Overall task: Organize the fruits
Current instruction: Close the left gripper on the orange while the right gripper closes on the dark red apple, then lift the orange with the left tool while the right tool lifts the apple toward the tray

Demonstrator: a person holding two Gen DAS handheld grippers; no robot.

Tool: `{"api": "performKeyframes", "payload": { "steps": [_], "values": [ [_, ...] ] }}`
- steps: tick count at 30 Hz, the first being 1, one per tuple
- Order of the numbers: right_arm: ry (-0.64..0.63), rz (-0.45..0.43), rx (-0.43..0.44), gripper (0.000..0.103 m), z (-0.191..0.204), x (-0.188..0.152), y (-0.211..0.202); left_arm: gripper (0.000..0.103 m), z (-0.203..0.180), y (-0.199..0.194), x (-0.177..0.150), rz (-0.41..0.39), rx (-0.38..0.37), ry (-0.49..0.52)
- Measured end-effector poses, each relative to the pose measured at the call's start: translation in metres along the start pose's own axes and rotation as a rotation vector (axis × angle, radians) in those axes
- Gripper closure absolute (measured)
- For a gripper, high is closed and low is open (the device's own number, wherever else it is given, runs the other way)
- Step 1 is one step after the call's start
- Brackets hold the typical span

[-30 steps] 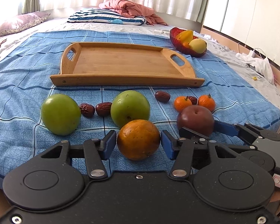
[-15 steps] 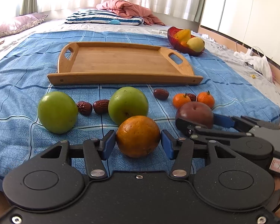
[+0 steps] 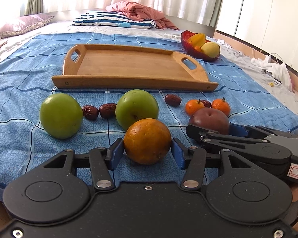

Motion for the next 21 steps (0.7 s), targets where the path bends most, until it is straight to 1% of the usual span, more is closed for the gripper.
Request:
{"api": "performKeyframes", "payload": {
  "steps": [3, 8, 14, 21],
  "values": [
    [0.022, -0.006, -0.003, 0.037, -0.002, 0.000, -0.002, 0.053, -0.007, -0.004, 0.000, -0.017, 0.023, 0.043],
    [0.069, -0.021, 0.001, 0.037, -0.005, 0.001, -0.008, 0.053, -0.013, -0.010, 0.003, -0.052, 0.033, 0.104],
    [0.069, -0.040, 0.006, 0.037, -0.001, 0.004, -0.012, 0.053, -0.012, -0.016, 0.009, -0.070, 0.039, 0.111],
    [0.052, -0.077, 0.010, 0.037, 0.003, 0.016, -0.013, 0.053, -0.003, -0.017, 0.021, -0.099, 0.052, 0.114]
  ]
}}
Point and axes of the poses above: each gripper's, at about its wrist camera, not at the fingertips, and y roughly the way its jaws point, z to its left, x to its top, the point moved 2 cm from there along y, roughly the way its jaws point, and after that the axes turned 11 degrees about -z, right-handed, at the moved point
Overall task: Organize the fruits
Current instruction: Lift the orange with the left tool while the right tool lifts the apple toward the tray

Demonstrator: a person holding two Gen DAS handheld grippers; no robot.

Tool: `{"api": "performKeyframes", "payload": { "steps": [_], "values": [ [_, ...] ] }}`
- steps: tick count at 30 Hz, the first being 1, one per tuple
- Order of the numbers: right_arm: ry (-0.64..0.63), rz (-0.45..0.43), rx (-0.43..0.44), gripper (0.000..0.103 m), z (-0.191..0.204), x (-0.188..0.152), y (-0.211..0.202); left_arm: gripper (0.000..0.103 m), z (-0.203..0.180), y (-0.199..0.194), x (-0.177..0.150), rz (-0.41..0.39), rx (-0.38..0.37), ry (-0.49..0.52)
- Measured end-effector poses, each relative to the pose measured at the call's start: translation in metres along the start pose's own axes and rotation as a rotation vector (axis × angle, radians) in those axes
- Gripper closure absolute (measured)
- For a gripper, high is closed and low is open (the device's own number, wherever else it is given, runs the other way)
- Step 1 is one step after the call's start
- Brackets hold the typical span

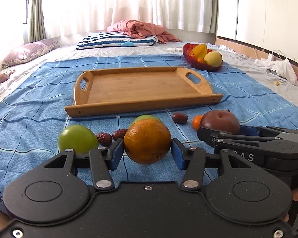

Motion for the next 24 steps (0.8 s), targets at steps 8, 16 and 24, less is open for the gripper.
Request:
{"api": "performKeyframes", "payload": {
  "steps": [8, 16, 24],
  "values": [
    [-0.023, -0.037, -0.004, 0.037, 0.002, 0.017, 0.006, 0.053, 0.016, 0.011, 0.018, -0.015, 0.007, -0.021],
    [-0.033, -0.089, -0.005, 0.037, 0.004, 0.042, 0.010, 0.053, 0.030, 0.023, 0.040, -0.029, -0.008, -0.056],
    [-0.055, -0.115, -0.002, 0.037, 0.002, 0.070, 0.027, 0.053, 0.038, 0.039, 0.067, -0.056, -0.008, -0.064]
  ]
}}
Point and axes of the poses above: each gripper's, at about its wrist camera, not at the fingertips, and y roughly the way its jaws point, z to its left, x to its top, the point moved 2 cm from there along y, roughly the way its jaws point, and after that the axes turned 11 degrees about -z, right-handed, at the moved point
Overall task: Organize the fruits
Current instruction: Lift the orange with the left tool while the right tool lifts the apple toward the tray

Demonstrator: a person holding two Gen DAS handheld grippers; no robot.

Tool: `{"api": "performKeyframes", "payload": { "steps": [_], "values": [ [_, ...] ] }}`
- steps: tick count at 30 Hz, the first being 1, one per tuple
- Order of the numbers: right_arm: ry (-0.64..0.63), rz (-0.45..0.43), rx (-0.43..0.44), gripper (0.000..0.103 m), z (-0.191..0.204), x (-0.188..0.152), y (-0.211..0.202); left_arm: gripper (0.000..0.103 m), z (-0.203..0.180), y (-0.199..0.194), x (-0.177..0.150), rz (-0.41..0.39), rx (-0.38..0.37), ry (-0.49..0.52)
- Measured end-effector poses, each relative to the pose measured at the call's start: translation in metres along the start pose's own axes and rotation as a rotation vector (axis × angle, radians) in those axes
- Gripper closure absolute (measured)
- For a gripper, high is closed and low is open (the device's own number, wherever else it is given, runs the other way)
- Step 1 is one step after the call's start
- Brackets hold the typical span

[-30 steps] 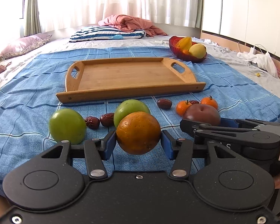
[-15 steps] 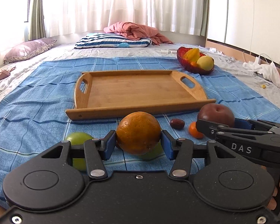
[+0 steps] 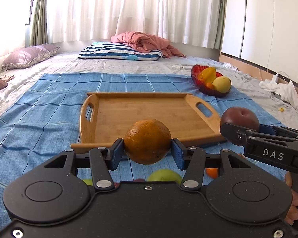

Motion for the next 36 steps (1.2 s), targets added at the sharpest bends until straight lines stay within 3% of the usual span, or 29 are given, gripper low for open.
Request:
{"api": "performKeyframes", "payload": {
  "steps": [12, 17, 28, 36],
  "values": [
    [0.009, 0.006, 0.003, 0.037, -0.010, 0.032, 0.048, 0.053, 0.018, 0.044, 0.042, 0.002, 0.007, -0.048],
    [0.028, 0.040, 0.026, 0.037, -0.016, 0.035, 0.075, 0.053, 0.023, 0.073, 0.051, 0.045, -0.022, -0.089],
    [0.050, 0.221, 0.019, 0.037, -0.036, 0.008, 0.144, 0.053, 0.031, 0.146, 0.035, 0.193, -0.026, -0.131],
    [0.047, 0.279, -0.009, 0.037, -0.047, -0.014, 0.172, 0.053, 0.026, 0.187, 0.018, 0.260, -0.021, -0.147]
  ]
}}
Point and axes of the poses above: each gripper's, at about its wrist camera, not at the fingertips, and y roughly the way its jaws point, z to its left, x to its top, the point moved 2 cm from there along y, roughly the way its jaws point, and after that the axes turned 11 degrees about -z, right-handed, at the moved point
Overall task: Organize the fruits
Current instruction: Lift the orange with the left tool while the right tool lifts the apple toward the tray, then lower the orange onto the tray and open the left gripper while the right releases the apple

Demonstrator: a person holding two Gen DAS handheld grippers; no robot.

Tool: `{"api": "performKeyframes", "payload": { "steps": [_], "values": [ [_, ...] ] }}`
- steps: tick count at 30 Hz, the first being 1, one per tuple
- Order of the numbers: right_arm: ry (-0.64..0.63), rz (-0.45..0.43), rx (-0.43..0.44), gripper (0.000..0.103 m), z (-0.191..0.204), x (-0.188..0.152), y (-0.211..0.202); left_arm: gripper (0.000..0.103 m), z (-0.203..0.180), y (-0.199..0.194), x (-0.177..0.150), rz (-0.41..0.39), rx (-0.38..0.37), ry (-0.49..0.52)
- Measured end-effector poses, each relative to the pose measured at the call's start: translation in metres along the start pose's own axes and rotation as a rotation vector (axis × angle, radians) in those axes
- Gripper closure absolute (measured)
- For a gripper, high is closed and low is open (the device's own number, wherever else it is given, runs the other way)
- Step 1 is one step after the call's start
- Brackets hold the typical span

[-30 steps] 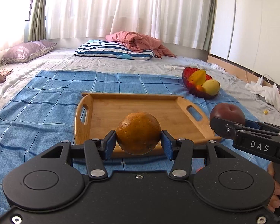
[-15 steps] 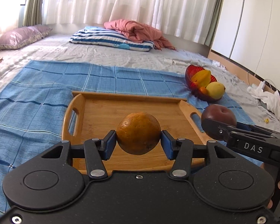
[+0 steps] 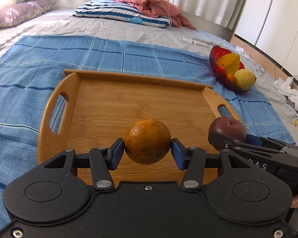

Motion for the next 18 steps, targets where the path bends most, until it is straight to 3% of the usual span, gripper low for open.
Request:
{"api": "performKeyframes", "payload": {
  "steps": [8, 18],
  "values": [
    [-0.009, 0.030, 0.000, 0.037, 0.001, -0.005, 0.012, 0.053, -0.001, 0.023, -0.005, 0.035, -0.002, 0.006],
    [-0.022, 0.041, -0.004, 0.037, 0.004, -0.009, 0.020, 0.053, -0.001, 0.025, -0.005, 0.025, -0.012, 0.009]
  ]
}}
Point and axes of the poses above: each gripper's, at about its wrist camera, not at the fingertips, and y roughly the way its jaws point, z to its left, x to its top, the point moved 2 cm from there along y, roughly the way its jaws point, and after that the axes turned 11 degrees about -z, right-handed, at the moved point
